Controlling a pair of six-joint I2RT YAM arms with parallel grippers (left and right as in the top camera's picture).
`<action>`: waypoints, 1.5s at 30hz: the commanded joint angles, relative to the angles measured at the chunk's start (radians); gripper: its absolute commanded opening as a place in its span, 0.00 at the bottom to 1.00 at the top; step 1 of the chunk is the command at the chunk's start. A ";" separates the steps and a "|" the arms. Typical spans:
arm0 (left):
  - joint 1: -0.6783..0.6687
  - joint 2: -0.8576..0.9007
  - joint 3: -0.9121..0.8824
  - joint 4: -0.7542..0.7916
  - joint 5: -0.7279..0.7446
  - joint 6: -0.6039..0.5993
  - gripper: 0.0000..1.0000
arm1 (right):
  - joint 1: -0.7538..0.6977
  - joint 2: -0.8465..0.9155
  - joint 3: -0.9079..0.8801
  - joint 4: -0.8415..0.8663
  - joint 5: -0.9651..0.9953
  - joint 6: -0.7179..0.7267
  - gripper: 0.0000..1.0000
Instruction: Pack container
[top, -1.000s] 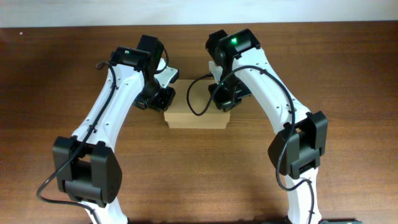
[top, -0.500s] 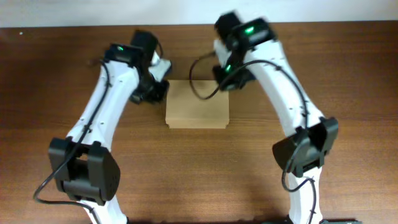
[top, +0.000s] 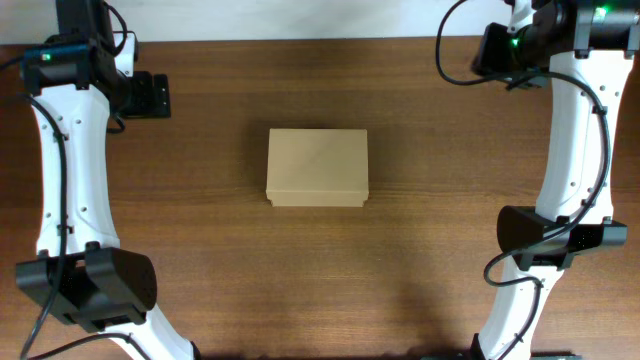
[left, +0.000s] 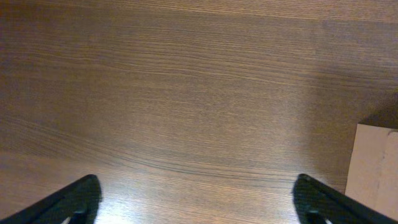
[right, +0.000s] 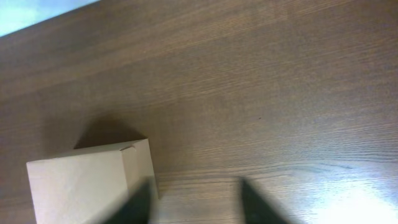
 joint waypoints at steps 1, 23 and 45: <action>-0.001 -0.011 0.009 0.002 -0.007 -0.003 1.00 | -0.001 0.000 0.006 -0.006 0.008 0.005 0.99; -0.001 -0.011 0.009 0.002 -0.007 -0.003 1.00 | -0.001 -0.334 -0.214 0.505 0.190 0.001 0.99; -0.001 -0.011 0.009 0.002 -0.007 -0.003 1.00 | -0.003 -2.179 -2.554 1.512 0.349 0.002 0.99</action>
